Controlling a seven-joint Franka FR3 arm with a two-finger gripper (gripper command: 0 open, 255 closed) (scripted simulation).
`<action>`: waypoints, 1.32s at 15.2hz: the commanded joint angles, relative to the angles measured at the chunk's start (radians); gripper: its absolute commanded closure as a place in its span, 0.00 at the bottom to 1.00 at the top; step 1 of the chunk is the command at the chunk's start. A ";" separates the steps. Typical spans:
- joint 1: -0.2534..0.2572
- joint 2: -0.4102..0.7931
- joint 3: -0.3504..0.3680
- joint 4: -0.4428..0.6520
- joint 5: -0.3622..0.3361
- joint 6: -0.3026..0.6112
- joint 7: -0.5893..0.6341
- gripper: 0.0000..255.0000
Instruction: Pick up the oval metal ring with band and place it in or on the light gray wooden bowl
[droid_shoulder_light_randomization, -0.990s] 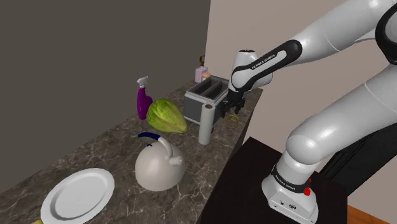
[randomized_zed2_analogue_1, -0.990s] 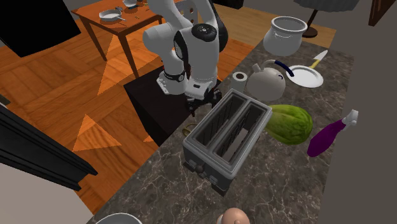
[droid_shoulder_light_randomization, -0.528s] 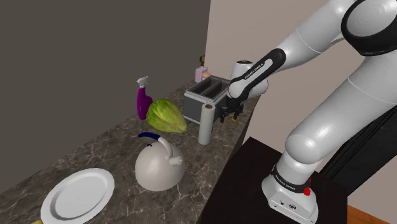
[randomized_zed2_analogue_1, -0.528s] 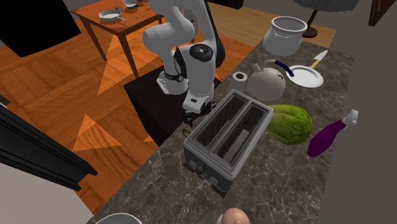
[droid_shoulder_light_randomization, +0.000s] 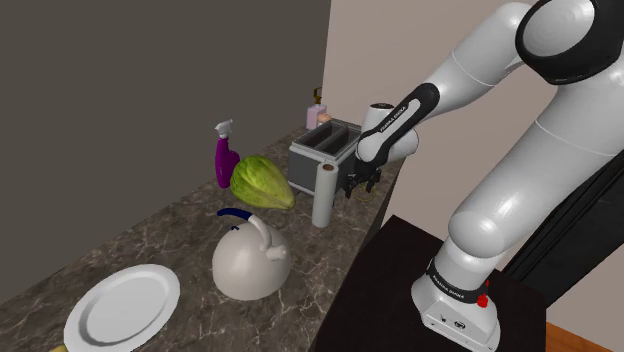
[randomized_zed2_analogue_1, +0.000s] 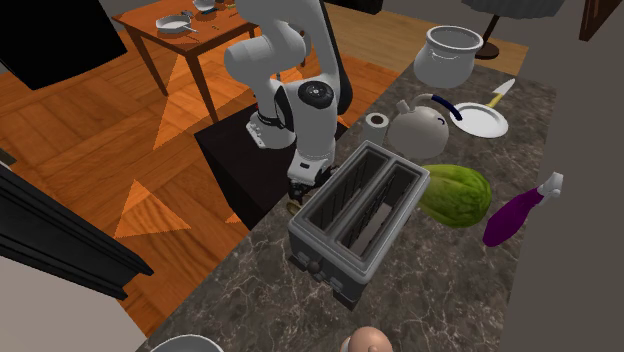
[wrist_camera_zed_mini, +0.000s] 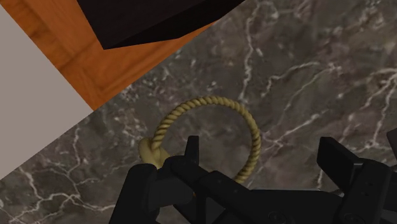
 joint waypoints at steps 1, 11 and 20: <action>0.000 0.001 0.000 0.000 0.000 0.001 0.000 0.00; 0.000 0.000 0.000 0.000 0.000 0.001 0.000 1.00; -0.006 -0.110 0.006 0.018 -0.014 -0.127 0.010 1.00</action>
